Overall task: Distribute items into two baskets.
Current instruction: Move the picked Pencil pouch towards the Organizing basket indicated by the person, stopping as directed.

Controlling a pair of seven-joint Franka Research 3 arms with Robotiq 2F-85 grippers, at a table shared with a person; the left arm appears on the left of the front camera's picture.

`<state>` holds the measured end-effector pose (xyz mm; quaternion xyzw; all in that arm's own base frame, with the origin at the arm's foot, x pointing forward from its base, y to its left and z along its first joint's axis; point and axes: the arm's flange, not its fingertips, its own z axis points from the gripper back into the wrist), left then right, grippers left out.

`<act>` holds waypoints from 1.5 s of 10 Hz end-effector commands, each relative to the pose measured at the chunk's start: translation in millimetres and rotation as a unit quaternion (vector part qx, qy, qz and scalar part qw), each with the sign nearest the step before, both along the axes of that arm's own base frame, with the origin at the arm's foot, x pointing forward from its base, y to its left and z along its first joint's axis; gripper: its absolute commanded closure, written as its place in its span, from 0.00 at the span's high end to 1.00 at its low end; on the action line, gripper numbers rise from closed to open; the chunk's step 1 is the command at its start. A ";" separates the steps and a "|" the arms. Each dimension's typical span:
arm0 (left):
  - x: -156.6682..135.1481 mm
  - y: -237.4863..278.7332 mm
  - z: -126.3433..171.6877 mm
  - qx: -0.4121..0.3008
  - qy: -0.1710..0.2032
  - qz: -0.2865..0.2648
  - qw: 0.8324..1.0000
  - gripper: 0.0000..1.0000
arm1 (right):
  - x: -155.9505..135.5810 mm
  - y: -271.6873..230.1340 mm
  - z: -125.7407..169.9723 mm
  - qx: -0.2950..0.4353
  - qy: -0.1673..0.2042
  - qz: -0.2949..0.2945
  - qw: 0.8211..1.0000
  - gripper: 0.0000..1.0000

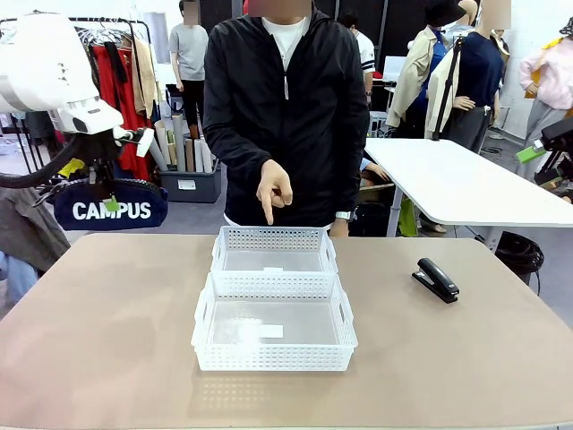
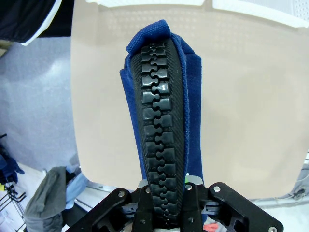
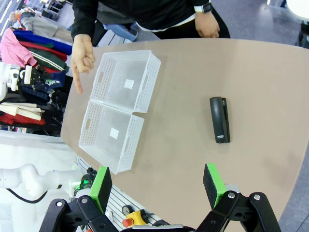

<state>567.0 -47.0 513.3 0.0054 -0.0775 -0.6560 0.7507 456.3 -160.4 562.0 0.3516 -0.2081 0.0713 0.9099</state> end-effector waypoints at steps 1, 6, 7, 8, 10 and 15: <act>12.1 -4.5 0.6 -0.013 -0.007 0.004 1.000 0.00 | 0.8 0.8 1.9 -0.002 -0.006 -0.003 1.000 1.00; 17.7 -27.7 2.3 -0.039 -0.012 -0.024 0.999 0.00 | 0.8 0.8 1.9 -0.002 -0.006 -0.003 1.000 1.00; 18.5 -33.1 2.5 -0.042 -0.012 -0.031 0.999 0.00 | 0.8 0.8 1.9 -0.002 -0.006 -0.003 1.000 1.00; 18.0 -38.6 2.1 -0.044 -0.009 -0.038 0.998 0.00 | 0.8 0.8 1.9 -0.002 -0.006 -0.003 1.000 1.00; 16.3 -52.1 -0.5 -0.048 -0.002 -0.052 0.997 0.00 | 0.8 0.8 1.9 -0.002 -0.006 -0.003 1.000 1.00; 15.0 -81.4 -13.9 -0.040 0.000 -0.080 0.996 0.00 | 0.8 0.8 1.9 -0.002 -0.006 -0.003 1.000 1.00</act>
